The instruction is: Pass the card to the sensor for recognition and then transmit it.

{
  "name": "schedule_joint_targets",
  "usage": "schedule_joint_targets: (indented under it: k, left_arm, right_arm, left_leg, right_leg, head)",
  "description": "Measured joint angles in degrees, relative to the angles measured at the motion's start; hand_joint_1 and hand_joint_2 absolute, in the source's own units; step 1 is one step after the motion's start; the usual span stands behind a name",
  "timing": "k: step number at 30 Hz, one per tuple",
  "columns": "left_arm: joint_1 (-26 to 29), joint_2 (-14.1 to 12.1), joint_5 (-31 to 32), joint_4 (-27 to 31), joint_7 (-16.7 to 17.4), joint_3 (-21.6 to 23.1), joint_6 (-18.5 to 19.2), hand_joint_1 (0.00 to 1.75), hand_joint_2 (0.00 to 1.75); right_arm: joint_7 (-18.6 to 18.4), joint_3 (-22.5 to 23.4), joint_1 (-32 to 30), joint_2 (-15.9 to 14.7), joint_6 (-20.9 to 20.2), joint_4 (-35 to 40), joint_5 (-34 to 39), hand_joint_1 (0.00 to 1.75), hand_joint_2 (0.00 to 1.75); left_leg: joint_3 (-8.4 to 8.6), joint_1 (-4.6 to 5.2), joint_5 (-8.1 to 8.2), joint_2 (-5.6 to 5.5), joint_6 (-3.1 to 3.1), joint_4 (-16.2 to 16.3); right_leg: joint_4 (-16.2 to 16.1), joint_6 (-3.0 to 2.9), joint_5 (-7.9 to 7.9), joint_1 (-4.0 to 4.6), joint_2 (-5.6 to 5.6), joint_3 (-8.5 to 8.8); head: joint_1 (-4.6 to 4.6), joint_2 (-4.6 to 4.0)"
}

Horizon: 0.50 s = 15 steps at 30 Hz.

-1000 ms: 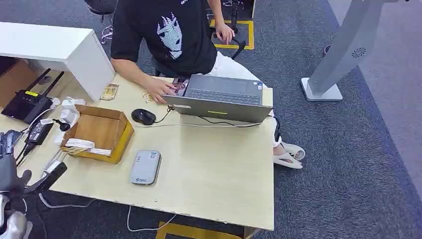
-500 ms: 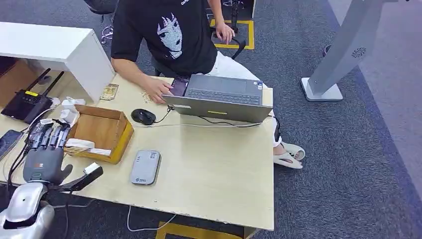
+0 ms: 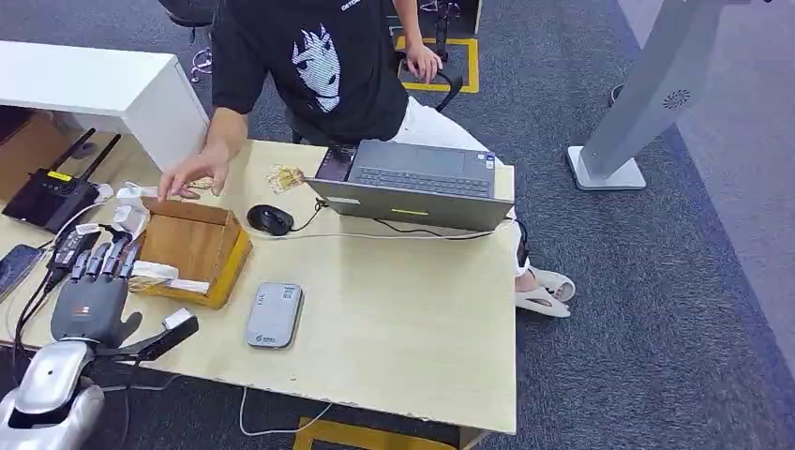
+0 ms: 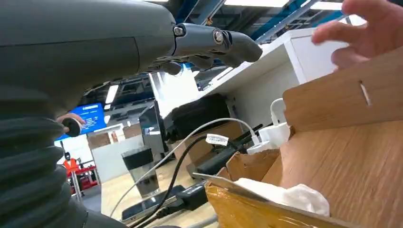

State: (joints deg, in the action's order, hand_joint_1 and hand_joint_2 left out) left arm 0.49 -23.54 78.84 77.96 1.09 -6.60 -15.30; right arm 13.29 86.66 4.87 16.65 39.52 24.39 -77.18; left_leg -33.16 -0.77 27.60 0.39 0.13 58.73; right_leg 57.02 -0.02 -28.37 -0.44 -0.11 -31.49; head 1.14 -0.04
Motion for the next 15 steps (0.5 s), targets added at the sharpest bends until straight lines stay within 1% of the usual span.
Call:
schedule_joint_targets:
  k: [3,6,9,12,15]
  left_arm:
    - [-0.15,-0.79,-0.37,-0.09,0.87,0.00,0.87,0.00,1.75]
    - [-0.81,-1.35,-0.92,-0.81,1.64,-0.02,0.81,0.00,1.75]
    - [-2.37,-1.64,-1.11,-2.74,1.92,-0.13,-0.22,0.00,1.75]
    - [-4.33,-1.64,-1.03,-6.54,1.94,-0.28,-2.21,0.00,1.75]
    - [-5.49,-1.62,-0.63,-9.02,1.90,-0.33,-3.59,0.00,1.75]
  right_arm:
    - [0.00,0.00,0.00,0.00,0.00,-0.02,-0.02,0.00,1.75]
    - [0.00,0.00,0.00,-0.07,0.00,-0.11,-0.09,0.00,1.75]
    - [0.00,0.00,0.00,-0.26,0.00,-0.44,0.00,0.00,1.75]
    - [0.35,-0.02,0.01,-0.28,0.00,-0.63,0.37,0.00,1.75]
    - [0.35,-0.02,0.01,-0.28,0.00,-0.63,0.37,0.00,1.75]
  left_leg:
    - [0.00,0.00,0.00,-0.01,0.00,0.00]
    - [0.00,-0.01,0.00,-0.02,0.00,0.00]
    - [-0.01,-0.01,0.00,-0.03,0.00,0.00]
    - [0.00,-0.01,-0.01,-0.03,0.00,0.00]
    - [0.00,0.00,-0.01,-0.02,0.00,0.00]
  right_leg:
    - [0.00,0.00,0.00,0.00,0.00,0.00]
    - [0.00,0.00,0.00,0.00,-0.01,0.00]
    - [0.01,0.00,0.00,0.00,-0.03,0.02]
    - [0.01,0.00,0.00,0.00,-0.02,0.03]
    - [0.01,0.00,0.00,0.00,-0.02,0.02]
  head:
    - [-0.02,0.00]
    - [0.00,0.00]
    - [0.00,0.00]
    - [0.00,0.00]
    - [0.00,0.00]
